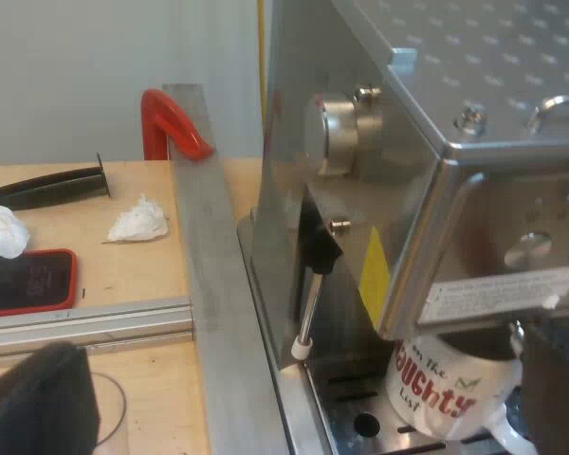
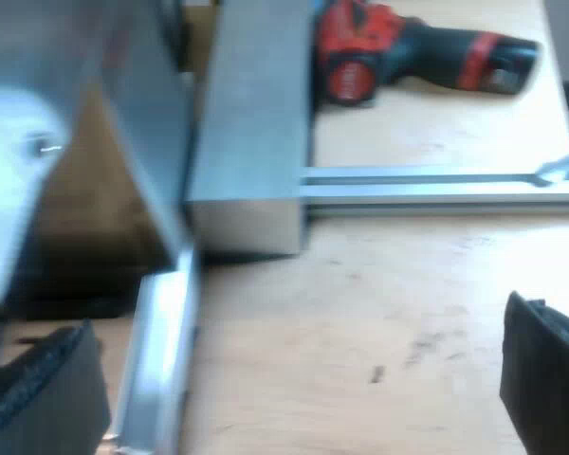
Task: Place mug into machine
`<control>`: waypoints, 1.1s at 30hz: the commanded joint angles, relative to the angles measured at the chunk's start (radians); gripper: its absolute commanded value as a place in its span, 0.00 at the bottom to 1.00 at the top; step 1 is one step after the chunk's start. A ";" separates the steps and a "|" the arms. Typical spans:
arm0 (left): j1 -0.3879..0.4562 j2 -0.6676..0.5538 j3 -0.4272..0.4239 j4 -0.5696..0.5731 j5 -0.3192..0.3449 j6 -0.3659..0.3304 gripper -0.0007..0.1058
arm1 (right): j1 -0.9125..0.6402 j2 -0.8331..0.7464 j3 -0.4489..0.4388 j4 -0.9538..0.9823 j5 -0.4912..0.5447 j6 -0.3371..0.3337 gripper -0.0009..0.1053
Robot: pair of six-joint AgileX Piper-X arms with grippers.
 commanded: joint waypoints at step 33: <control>-0.014 -0.654 -0.022 0.510 -0.031 0.087 0.88 | -0.195 -0.843 0.206 0.351 -0.100 -0.136 0.81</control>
